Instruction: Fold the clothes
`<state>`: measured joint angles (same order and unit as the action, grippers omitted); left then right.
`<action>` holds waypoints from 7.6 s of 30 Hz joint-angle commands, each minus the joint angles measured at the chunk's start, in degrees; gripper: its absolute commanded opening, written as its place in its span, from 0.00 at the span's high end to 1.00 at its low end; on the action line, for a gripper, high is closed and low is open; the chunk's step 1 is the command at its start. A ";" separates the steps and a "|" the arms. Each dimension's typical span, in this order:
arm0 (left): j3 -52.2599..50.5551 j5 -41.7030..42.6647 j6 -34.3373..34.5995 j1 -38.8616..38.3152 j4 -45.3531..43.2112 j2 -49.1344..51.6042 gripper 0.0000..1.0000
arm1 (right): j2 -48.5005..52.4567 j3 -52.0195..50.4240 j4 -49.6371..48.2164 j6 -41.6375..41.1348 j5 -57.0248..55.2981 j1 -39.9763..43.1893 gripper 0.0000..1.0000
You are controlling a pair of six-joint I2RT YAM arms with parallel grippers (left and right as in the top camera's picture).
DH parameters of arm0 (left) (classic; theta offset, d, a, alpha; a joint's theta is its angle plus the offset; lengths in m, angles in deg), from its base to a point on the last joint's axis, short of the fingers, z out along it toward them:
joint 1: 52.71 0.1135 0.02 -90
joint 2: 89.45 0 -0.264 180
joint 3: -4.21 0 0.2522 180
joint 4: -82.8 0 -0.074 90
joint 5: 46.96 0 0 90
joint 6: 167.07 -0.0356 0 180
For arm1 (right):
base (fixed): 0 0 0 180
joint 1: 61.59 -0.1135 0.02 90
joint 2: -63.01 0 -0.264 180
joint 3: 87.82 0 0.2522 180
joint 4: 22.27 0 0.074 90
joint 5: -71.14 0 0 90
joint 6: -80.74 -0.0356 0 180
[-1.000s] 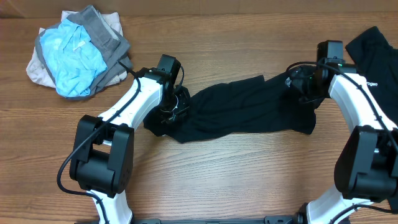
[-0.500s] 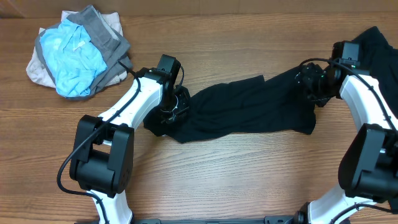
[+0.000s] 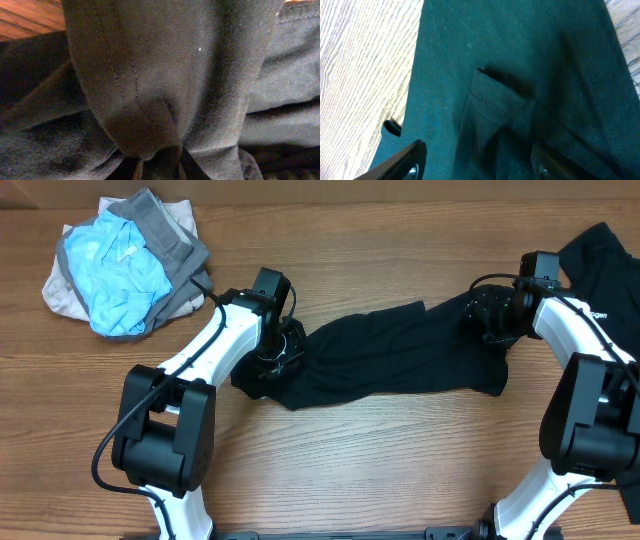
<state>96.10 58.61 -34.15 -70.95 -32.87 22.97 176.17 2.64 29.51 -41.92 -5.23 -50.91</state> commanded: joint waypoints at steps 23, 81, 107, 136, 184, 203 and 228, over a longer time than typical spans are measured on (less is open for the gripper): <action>11.89 -7.61 -9.75 0.33 9.77 -1.18 0.96 | -4.33 11.08 11.82 -0.31 -3.26 0.33 0.96; 14.91 12.15 -18.64 -10.84 34.32 -25.46 0.04 | -36.24 25.38 40.92 1.40 1.44 0.33 0.96; -1.16 8.44 -15.67 -33.33 2.99 -3.26 0.07 | -35.26 25.38 40.48 2.73 -2.21 0.33 0.96; -1.14 10.91 -13.99 -40.89 1.64 2.54 0.27 | -35.26 25.38 40.33 2.95 -2.25 0.33 0.96; 31.45 -5.55 -19.93 -19.69 27.82 -2.97 0.96 | -35.26 25.44 38.03 3.10 -2.43 0.33 0.96; 72.94 -9.16 -19.69 -7.78 46.23 -20.55 0.96 | -35.26 48.76 52.57 2.47 -1.07 0.33 0.96; 73.11 -23.08 -20.11 1.38 20.85 1.01 0.97 | -15.61 53.66 33.46 3.08 8.90 -2.58 0.96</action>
<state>169.01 35.75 -52.03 -72.10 -9.83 21.31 159.93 55.25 65.62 -39.21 0.43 -52.68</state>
